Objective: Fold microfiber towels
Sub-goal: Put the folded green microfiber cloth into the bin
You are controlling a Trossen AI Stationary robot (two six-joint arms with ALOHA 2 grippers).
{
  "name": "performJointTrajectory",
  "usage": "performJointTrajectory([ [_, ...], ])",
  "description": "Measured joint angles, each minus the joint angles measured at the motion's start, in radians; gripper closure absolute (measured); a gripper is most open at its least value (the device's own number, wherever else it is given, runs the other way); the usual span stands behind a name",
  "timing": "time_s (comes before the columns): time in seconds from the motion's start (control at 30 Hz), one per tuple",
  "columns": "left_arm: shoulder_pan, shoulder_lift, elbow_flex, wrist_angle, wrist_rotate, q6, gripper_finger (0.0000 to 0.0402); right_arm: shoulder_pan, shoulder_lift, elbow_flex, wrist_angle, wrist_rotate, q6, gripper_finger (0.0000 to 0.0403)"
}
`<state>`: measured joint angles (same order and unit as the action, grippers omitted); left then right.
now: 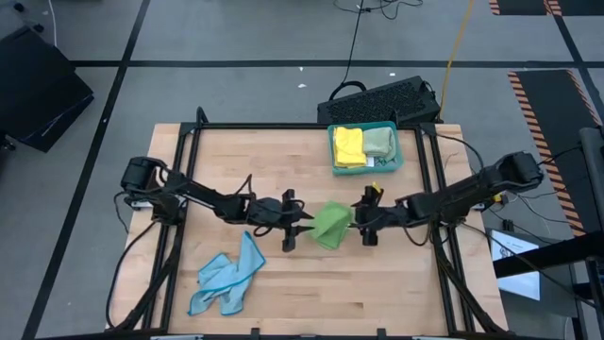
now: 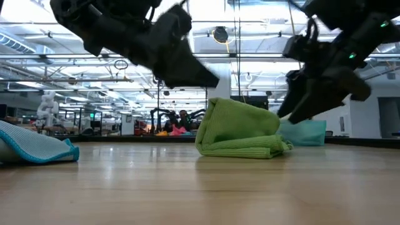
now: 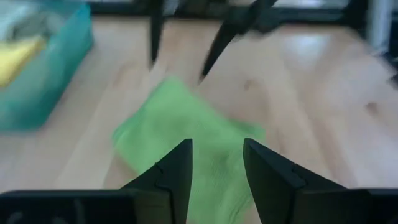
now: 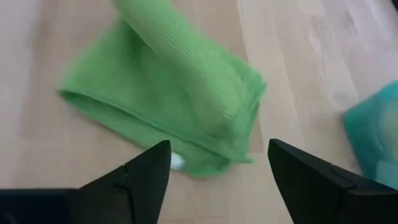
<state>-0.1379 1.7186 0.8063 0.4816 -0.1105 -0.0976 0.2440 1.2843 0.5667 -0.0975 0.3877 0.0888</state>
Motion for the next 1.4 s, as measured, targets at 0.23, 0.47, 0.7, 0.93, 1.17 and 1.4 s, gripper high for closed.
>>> performJointTrajectory([
  [0.23, -0.009, 0.097, 0.001, 0.131, -0.013, -0.101, 0.0256, 0.113, -0.042, -0.196, 0.442, -0.158, 0.137, 0.0184],
  [0.47, -0.015, 0.279, 0.05, 0.305, -0.008, -0.126, 0.0257, 0.157, 0.117, -0.308, 0.812, -0.152, 0.24, 0.028],
  [0.7, -0.014, 0.447, 0.202, 0.338, 0.038, -0.141, 0.0257, 0.157, 0.267, -0.266, 0.827, -0.126, 0.234, 0.0351],
  [0.93, -0.02, 0.357, 0.257, 0.205, 0.106, -0.129, 0.0257, 0.165, 0.25, -0.269, 0.79, -0.128, 0.214, 0.0375],
  [1.17, -0.053, 0.217, 0.245, -0.057, -0.164, -0.15, 0.0257, 0.164, 0.155, -0.268, 0.724, -0.102, 0.171, 0.0364],
  [1.4, -0.014, 0.203, 0.24, -0.341, -0.102, -0.633, 0.0236, 0.164, 0.031, -0.263, 0.609, -0.101, 0.059, 0.035],
])
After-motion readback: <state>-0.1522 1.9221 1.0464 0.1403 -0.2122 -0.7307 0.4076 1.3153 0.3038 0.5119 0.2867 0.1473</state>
